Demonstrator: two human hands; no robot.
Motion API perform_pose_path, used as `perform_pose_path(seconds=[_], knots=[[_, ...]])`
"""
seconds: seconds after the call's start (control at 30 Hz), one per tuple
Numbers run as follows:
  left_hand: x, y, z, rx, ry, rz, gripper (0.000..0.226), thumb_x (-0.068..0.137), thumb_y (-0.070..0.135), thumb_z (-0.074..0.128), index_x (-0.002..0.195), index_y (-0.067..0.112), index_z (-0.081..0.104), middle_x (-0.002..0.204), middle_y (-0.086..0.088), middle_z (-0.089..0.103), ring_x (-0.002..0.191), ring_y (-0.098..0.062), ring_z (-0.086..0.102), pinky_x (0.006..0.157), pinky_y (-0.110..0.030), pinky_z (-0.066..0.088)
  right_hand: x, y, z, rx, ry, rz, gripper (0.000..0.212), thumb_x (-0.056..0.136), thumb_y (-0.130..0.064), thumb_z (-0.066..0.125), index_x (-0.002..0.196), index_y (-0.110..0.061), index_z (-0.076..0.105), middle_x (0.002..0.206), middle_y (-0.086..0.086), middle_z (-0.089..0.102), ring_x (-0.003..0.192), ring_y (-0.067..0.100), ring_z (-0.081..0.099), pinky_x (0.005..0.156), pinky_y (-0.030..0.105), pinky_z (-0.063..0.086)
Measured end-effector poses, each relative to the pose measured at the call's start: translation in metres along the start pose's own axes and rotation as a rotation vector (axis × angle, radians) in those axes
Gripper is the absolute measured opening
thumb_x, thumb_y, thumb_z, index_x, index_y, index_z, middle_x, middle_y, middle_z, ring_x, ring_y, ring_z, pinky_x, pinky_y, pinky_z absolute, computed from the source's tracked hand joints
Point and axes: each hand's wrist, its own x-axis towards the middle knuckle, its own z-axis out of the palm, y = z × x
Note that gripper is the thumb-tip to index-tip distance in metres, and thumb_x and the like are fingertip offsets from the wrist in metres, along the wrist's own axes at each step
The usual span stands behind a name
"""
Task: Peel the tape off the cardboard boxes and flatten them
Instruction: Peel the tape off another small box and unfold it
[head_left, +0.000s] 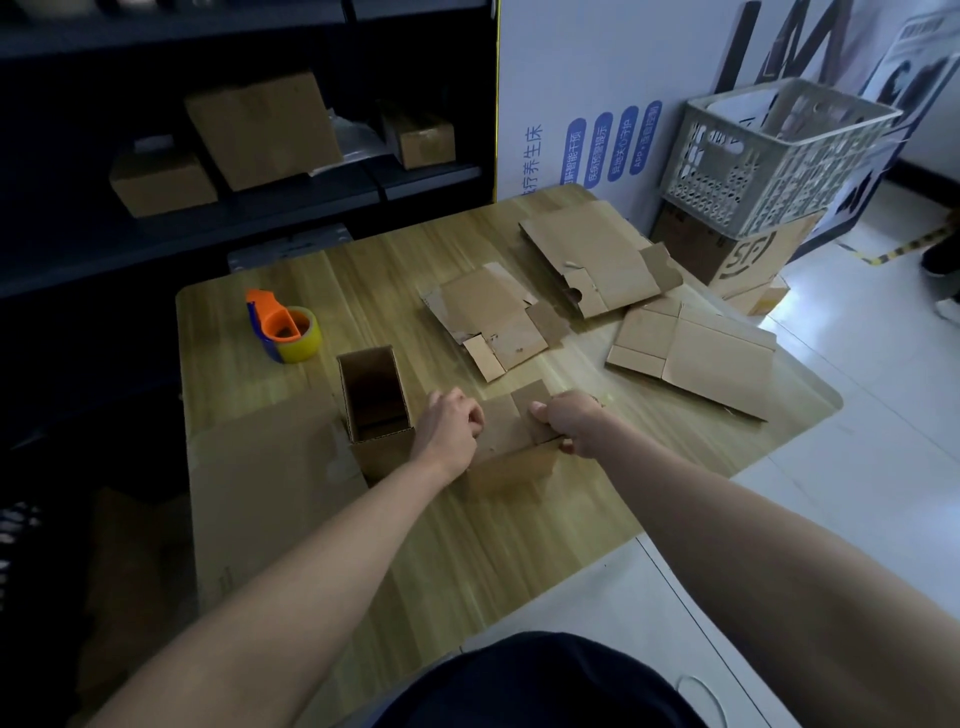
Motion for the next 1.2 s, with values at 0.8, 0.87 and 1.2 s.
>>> perform_pose_path(seconds=[0.8,0.87,1.2], knots=[[0.039,0.032,-0.045,-0.647,-0.058,-0.683,0.031,0.094,0.045,0.044,0.089,0.015,0.052,0.082,-0.003,0.050,0.088,-0.028,0.052,0.074,-0.033,0.046,-0.008,-0.054,-0.071,0.005,-0.129,-0.472,0.031,0.084,-0.040,0.069,0.083,-0.010,0.060,0.080,0.003,0.059,0.074,0.017,0.055,0.070,0.030,0.045],[0.039,0.034,-0.045,-0.563,0.184,-0.425,0.024,0.092,0.036,0.053,0.083,0.014,0.056,0.078,0.003,0.054,0.083,-0.023,0.055,0.068,-0.029,0.042,-0.004,-0.050,-0.064,-0.016,-0.107,-0.428,0.030,0.085,-0.039,0.068,0.083,-0.009,0.061,0.082,0.001,0.063,0.073,0.015,0.059,0.063,0.025,0.048],[0.006,0.001,-0.018,0.000,0.104,-0.051,0.022,0.088,0.019,0.064,0.110,0.015,0.069,0.110,0.002,0.061,0.107,-0.016,0.048,0.094,-0.024,0.036,0.012,-0.028,-0.001,-0.107,-0.100,-0.342,0.025,0.094,-0.032,0.057,0.096,-0.008,0.063,0.083,0.000,0.058,0.073,0.011,0.054,0.063,0.024,0.046]])
